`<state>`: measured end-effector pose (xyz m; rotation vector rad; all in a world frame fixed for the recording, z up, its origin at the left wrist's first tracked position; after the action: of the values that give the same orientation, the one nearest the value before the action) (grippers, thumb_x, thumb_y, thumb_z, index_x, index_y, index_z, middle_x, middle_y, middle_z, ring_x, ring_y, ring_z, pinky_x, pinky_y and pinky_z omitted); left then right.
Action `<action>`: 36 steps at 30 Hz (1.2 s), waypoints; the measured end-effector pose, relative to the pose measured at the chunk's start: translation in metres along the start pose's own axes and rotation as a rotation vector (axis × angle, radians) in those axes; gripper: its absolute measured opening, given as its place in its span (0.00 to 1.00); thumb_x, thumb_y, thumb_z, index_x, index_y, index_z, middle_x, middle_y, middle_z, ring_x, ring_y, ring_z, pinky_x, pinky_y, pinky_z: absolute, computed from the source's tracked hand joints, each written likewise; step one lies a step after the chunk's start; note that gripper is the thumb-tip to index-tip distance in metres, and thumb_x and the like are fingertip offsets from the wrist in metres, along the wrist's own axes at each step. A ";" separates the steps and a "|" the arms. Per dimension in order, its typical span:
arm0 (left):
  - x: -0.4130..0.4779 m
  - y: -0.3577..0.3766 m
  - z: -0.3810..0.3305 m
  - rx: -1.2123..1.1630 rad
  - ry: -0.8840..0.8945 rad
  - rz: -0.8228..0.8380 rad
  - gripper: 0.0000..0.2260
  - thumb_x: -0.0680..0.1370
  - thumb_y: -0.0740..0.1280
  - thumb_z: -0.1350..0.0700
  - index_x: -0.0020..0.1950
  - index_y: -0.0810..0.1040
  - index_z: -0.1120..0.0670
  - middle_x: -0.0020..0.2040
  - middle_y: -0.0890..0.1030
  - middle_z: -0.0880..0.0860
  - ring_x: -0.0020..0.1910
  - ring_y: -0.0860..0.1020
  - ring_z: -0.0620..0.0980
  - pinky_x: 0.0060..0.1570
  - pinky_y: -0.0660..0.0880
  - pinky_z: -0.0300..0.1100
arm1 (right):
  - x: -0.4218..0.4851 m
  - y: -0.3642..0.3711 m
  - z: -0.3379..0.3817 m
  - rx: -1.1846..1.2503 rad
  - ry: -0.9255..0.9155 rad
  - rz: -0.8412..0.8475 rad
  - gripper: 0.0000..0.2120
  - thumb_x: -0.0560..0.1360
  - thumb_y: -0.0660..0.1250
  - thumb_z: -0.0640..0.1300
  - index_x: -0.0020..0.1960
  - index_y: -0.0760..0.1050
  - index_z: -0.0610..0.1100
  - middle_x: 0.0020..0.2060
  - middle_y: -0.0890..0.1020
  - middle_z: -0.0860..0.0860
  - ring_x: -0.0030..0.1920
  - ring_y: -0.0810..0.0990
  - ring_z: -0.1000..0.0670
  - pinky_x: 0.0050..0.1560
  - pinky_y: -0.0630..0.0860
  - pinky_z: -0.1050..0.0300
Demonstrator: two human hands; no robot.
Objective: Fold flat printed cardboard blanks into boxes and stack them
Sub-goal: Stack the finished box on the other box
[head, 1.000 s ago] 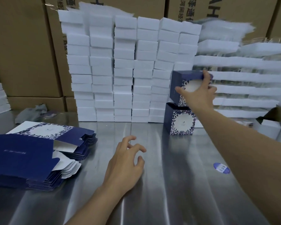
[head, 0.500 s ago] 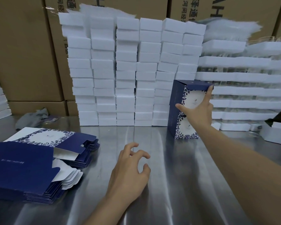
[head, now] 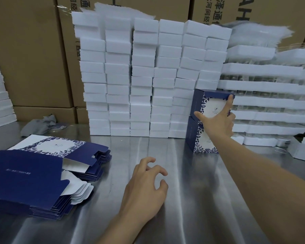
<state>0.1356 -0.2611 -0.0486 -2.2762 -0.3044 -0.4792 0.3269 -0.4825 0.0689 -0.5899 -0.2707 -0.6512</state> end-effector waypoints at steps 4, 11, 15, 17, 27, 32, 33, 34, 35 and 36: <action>0.000 0.001 0.001 0.006 0.004 0.004 0.07 0.81 0.66 0.49 0.56 0.79 0.38 0.69 0.60 0.30 0.65 0.67 0.34 0.53 0.75 0.39 | 0.001 0.001 0.000 0.017 -0.013 0.012 0.62 0.67 0.79 0.68 0.80 0.33 0.69 0.77 0.63 0.39 0.71 0.72 0.33 0.67 0.71 0.28; 0.001 0.001 0.002 -0.001 -0.004 0.010 0.07 0.81 0.66 0.49 0.56 0.79 0.38 0.70 0.61 0.31 0.65 0.67 0.34 0.56 0.76 0.40 | 0.003 -0.002 0.000 0.014 -0.020 0.035 0.63 0.67 0.79 0.68 0.81 0.33 0.68 0.77 0.64 0.39 0.70 0.74 0.33 0.65 0.74 0.29; 0.001 0.001 0.004 -0.010 -0.010 0.011 0.07 0.81 0.67 0.50 0.56 0.79 0.38 0.70 0.61 0.31 0.65 0.67 0.34 0.57 0.76 0.41 | 0.002 -0.004 -0.002 0.034 -0.032 0.037 0.63 0.66 0.79 0.68 0.81 0.33 0.69 0.76 0.65 0.39 0.68 0.74 0.33 0.63 0.75 0.31; 0.001 0.002 0.005 -0.010 -0.009 0.009 0.07 0.81 0.67 0.50 0.56 0.79 0.38 0.70 0.61 0.32 0.65 0.67 0.34 0.58 0.76 0.41 | 0.002 -0.005 -0.002 0.043 -0.036 0.037 0.63 0.66 0.79 0.68 0.81 0.33 0.69 0.76 0.65 0.39 0.68 0.75 0.33 0.63 0.76 0.31; 0.004 0.006 0.009 -0.024 0.006 -0.010 0.08 0.80 0.67 0.50 0.55 0.79 0.38 0.70 0.62 0.32 0.65 0.66 0.34 0.58 0.75 0.40 | 0.004 -0.006 -0.005 0.027 -0.053 0.038 0.64 0.64 0.80 0.70 0.77 0.31 0.74 0.84 0.43 0.38 0.78 0.65 0.30 0.67 0.73 0.26; 0.006 0.007 0.008 -0.006 0.026 -0.014 0.09 0.79 0.67 0.51 0.56 0.79 0.38 0.71 0.62 0.32 0.65 0.65 0.33 0.56 0.74 0.39 | -0.015 -0.024 -0.018 0.149 -0.092 -0.045 0.54 0.69 0.78 0.67 0.79 0.41 0.72 0.85 0.48 0.43 0.79 0.66 0.34 0.71 0.70 0.30; 0.005 0.007 0.008 0.000 0.027 -0.012 0.09 0.79 0.67 0.51 0.57 0.79 0.38 0.71 0.62 0.33 0.65 0.64 0.32 0.55 0.73 0.39 | -0.027 -0.026 -0.024 0.163 -0.120 -0.045 0.50 0.72 0.76 0.65 0.81 0.45 0.69 0.85 0.51 0.45 0.79 0.66 0.36 0.72 0.70 0.33; 0.005 0.007 0.007 0.006 0.029 -0.010 0.09 0.79 0.67 0.51 0.57 0.79 0.38 0.71 0.62 0.33 0.65 0.64 0.33 0.55 0.72 0.38 | -0.041 -0.029 -0.031 0.165 -0.160 -0.021 0.46 0.74 0.75 0.63 0.82 0.49 0.65 0.84 0.53 0.46 0.79 0.65 0.37 0.72 0.68 0.36; 0.005 0.006 0.008 0.013 0.030 -0.009 0.09 0.79 0.67 0.51 0.56 0.79 0.38 0.72 0.63 0.33 0.66 0.64 0.33 0.55 0.72 0.39 | -0.058 -0.031 -0.039 0.146 -0.209 0.033 0.42 0.77 0.73 0.60 0.83 0.53 0.62 0.84 0.55 0.47 0.80 0.63 0.38 0.74 0.66 0.38; 0.005 0.005 0.008 0.021 0.030 -0.012 0.09 0.79 0.67 0.51 0.56 0.79 0.38 0.72 0.63 0.34 0.66 0.64 0.33 0.56 0.72 0.39 | -0.075 -0.033 -0.049 0.087 -0.264 0.113 0.39 0.78 0.72 0.58 0.83 0.56 0.59 0.84 0.55 0.46 0.81 0.60 0.39 0.76 0.63 0.39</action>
<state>0.1437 -0.2582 -0.0552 -2.2460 -0.3060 -0.5139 0.2510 -0.4960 0.0125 -0.6033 -0.5058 -0.4496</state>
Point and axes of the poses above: each hand's wrist, its own x-axis towards the middle knuckle, its own y-axis out of the palm, z = x × y, the point moved 2 cm from there along x, towards the middle knuckle
